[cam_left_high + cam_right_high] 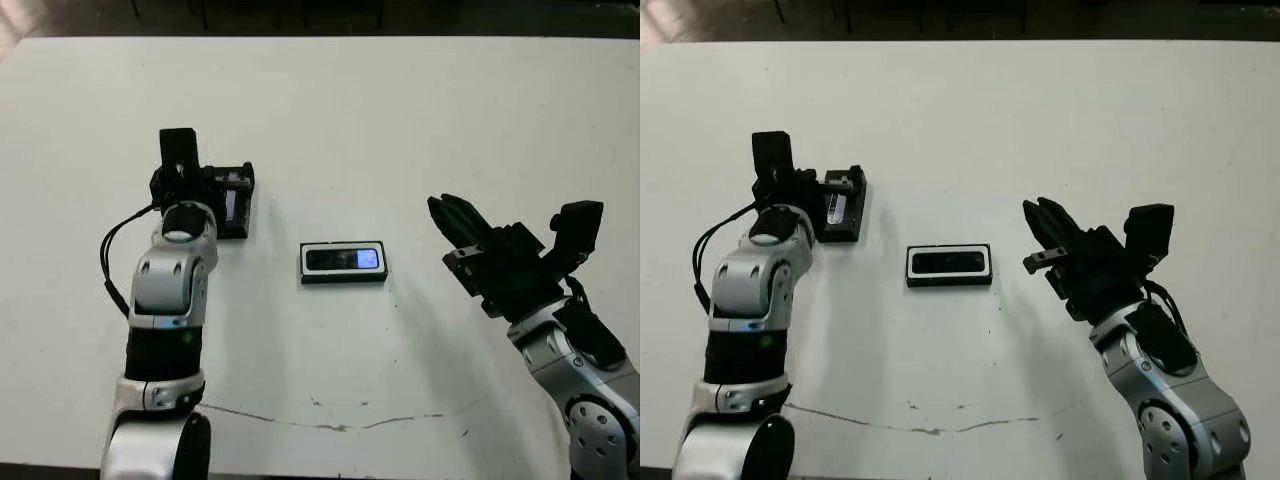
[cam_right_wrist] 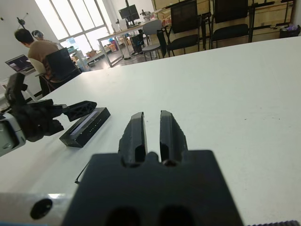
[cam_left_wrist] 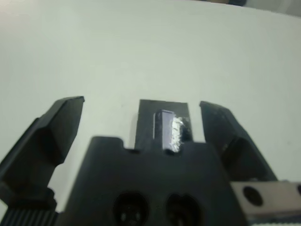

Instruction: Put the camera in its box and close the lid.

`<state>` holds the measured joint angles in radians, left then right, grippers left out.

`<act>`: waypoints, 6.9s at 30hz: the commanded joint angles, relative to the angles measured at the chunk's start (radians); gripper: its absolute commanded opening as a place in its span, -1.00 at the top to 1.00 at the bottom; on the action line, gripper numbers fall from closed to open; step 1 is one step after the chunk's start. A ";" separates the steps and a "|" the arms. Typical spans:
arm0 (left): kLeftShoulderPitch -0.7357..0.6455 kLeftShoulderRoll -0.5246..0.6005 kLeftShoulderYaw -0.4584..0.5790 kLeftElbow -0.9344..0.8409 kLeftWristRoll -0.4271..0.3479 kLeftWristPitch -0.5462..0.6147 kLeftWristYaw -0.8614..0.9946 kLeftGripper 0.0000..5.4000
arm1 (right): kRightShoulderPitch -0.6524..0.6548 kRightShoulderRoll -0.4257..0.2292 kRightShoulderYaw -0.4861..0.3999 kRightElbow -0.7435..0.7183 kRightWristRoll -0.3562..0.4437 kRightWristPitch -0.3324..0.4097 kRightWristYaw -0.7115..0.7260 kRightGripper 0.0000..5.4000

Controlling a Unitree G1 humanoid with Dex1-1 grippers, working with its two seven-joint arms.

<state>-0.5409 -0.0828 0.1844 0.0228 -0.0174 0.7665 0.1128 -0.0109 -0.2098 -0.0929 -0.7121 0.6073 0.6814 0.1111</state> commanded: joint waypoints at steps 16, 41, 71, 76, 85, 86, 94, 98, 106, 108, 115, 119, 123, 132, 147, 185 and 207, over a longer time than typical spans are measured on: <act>0.032 0.075 -0.130 0.069 0.027 0.054 -0.010 -0.99 | 0.024 -0.026 -0.003 -0.001 -0.005 0.019 0.002 1.00; 0.147 0.043 -0.070 0.005 -0.054 0.041 -0.038 -0.99 | 0.008 -0.022 0.002 -0.004 0.004 0.020 -0.012 1.00; 0.199 0.016 -0.133 0.019 0.023 0.069 0.047 -0.83 | 0.014 -0.035 0.005 -0.002 0.001 0.013 -0.006 1.00; 0.191 -0.046 -0.063 0.039 -0.007 0.046 0.103 -0.42 | 0.014 -0.037 -0.002 -0.005 0.014 0.023 -0.007 1.00; 0.208 -0.056 -0.048 0.071 -0.031 -0.036 0.076 0.19 | 0.018 -0.039 -0.005 -0.002 0.018 0.017 -0.007 1.00; 0.210 -0.055 -0.045 0.071 -0.038 -0.042 0.068 0.19 | 0.018 -0.039 -0.006 0.000 0.020 0.016 -0.004 1.00; 0.206 -0.037 -0.035 0.014 -0.082 -0.008 0.017 0.19 | 0.021 -0.040 -0.005 -0.003 0.017 0.017 -0.013 1.00; 0.195 0.024 -0.051 -0.157 -0.138 0.062 -0.079 0.19 | 0.028 -0.038 -0.007 -0.003 0.021 0.010 -0.009 1.00; 0.083 0.279 -0.056 -0.361 -0.299 0.137 -0.376 0.22 | 0.033 -0.037 -0.024 0.019 0.011 -0.036 0.012 1.00; 0.042 0.394 -0.086 -0.337 -0.317 0.102 -0.509 0.23 | 0.029 -0.045 -0.037 0.025 0.006 -0.051 0.021 1.00; -0.142 0.696 -0.288 -0.073 -0.288 -0.152 -1.060 0.23 | 0.021 -0.072 -0.108 0.016 0.032 -0.031 0.014 1.00; -0.235 0.735 -0.402 0.048 -0.244 -0.231 -1.242 0.23 | 0.030 -0.085 -0.139 0.004 0.055 -0.012 0.002 1.00; -0.279 0.723 -0.473 0.113 -0.198 -0.280 -1.323 0.23 | 0.038 -0.097 -0.146 -0.001 0.061 -0.008 0.001 1.00; -0.234 0.695 -0.504 0.115 -0.171 -0.329 -1.347 0.23 | 0.033 -0.083 -0.123 0.022 0.060 -0.022 0.009 1.00; -0.147 0.635 -0.528 0.121 -0.202 -0.319 -1.396 0.23 | 0.004 -0.091 -0.096 0.036 0.040 -0.018 0.005 1.00; -0.094 0.516 -0.492 0.389 -0.167 -0.487 -1.370 0.23 | -0.005 -0.094 -0.093 0.072 0.052 -0.028 0.059 1.00; -0.111 0.504 -0.529 0.387 -0.179 -0.419 -1.485 0.23 | -0.005 -0.097 -0.103 0.061 0.060 -0.009 0.043 1.00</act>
<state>-0.6818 0.4257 -0.3245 0.4260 -0.2043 0.3319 -1.3598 -0.0287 -0.2963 -0.1951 -0.6558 0.6688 0.6567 0.1591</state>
